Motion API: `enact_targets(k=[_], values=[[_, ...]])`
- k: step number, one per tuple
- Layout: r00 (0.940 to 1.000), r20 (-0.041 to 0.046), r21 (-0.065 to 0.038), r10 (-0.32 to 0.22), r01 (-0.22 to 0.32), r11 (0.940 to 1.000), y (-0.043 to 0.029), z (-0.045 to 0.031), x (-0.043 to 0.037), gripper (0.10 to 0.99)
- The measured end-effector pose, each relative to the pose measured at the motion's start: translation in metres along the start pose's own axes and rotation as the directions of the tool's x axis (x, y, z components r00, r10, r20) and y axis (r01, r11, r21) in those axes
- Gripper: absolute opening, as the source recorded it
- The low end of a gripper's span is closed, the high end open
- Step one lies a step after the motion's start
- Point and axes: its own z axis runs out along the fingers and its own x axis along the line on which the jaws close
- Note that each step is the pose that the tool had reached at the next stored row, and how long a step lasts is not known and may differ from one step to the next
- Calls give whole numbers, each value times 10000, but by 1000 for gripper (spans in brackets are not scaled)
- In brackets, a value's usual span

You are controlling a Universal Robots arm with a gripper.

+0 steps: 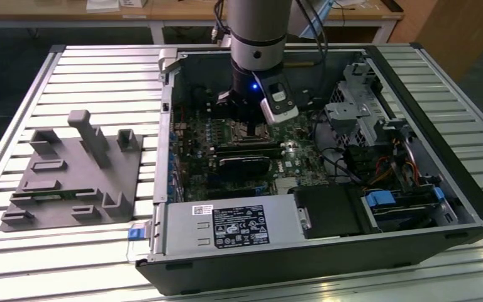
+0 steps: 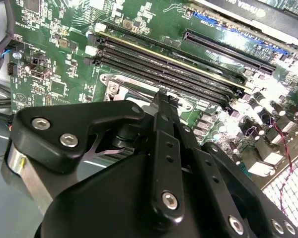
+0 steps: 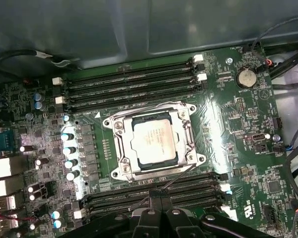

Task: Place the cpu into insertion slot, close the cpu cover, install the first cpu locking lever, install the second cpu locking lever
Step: 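Install the second cpu locking lever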

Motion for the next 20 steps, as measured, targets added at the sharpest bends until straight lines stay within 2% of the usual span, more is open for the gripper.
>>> enact_targets(k=[5,20], values=[[10000,-3,-17,0,0,10000,-3,23,9,106],[10000,-6,-33,0,0,10000,-20,161,36,106]])
